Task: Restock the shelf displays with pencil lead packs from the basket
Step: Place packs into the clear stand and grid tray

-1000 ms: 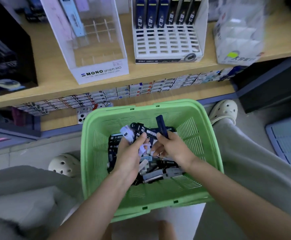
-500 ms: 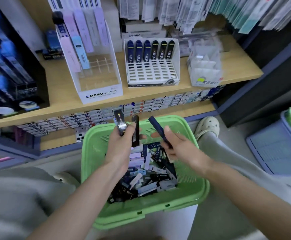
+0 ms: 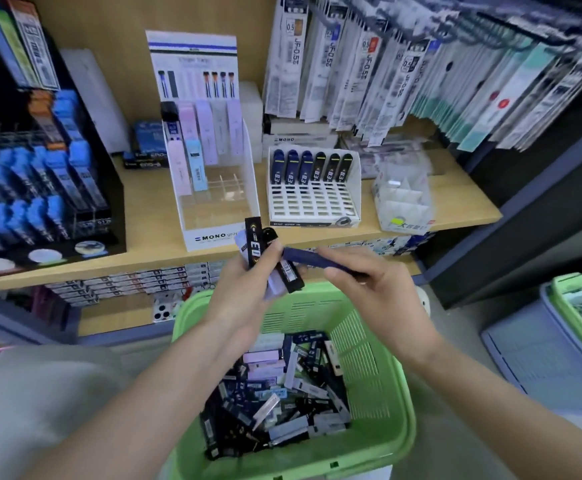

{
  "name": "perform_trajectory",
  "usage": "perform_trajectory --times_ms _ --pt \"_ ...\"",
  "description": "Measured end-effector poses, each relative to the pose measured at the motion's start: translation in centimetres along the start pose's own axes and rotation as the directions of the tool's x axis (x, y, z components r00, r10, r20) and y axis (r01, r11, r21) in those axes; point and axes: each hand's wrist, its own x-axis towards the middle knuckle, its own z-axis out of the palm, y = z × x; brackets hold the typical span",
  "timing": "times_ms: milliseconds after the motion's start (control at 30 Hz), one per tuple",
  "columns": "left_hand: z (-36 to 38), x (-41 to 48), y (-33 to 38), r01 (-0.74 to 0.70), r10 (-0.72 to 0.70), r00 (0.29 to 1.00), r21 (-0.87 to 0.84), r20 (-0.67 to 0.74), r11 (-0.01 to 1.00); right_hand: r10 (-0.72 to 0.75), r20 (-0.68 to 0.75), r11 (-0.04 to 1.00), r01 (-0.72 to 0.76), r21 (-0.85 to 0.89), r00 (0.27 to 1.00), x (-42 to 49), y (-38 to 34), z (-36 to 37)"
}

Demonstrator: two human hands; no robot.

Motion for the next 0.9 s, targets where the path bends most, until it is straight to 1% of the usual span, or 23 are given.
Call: perform_trajectory --times_ms 100,267,500,533,600,667,700,767,833,900 --pt "-0.6 0.3 1.0 0.006 -0.007 1.0 -0.05 -0.005 0.999 -0.036 -0.003 0.999 0.035 -0.032 0.999 0.9 -0.6 0.6" --pt "-1.9 0.9 2.8 -0.123 0.124 0.99 -0.022 0.059 0.992 0.008 -0.024 0.999 -0.009 -0.033 1.0 2.6 -1.4 2.0" --pt "-3.7 2.3 6.0 -0.204 0.193 0.976 0.119 0.1 0.972 0.043 0.102 0.994 -0.032 -0.104 0.994 6.4 -3.3 2.2" --pt "-3.9 2.6 6.5 -0.223 0.209 0.973 0.16 0.099 0.961 0.066 0.138 0.995 -0.055 -0.081 0.988 6.9 -3.6 2.0" --pt "-4.4 3.2 7.2 -0.261 0.244 0.965 0.235 0.097 0.936 0.129 0.219 0.989 -0.141 0.039 0.967 7.8 -4.2 1.7" --pt "-4.7 3.7 7.5 -0.262 0.248 0.965 0.25 0.088 0.932 0.189 0.244 0.959 -0.233 0.164 0.951 8.7 -4.5 1.9" --pt "-4.9 3.9 7.6 -0.256 0.245 0.967 0.227 0.076 0.94 0.205 0.241 0.949 -0.252 0.187 0.949 9.1 -4.5 2.2" --pt "-5.3 4.4 7.6 -0.247 0.246 0.969 0.18 0.03 0.952 0.213 0.223 0.954 -0.251 0.161 0.951 10.0 -4.5 3.2" --pt "-6.0 5.1 7.5 -0.255 0.262 0.965 0.171 -0.015 0.952 0.166 0.131 0.983 -0.175 0.061 0.977 11.3 -4.7 4.2" --pt "-6.9 5.8 7.5 -0.256 0.268 0.961 0.159 -0.061 0.954 0.071 0.003 0.997 -0.07 -0.03 0.997 13.0 -5.0 4.8"
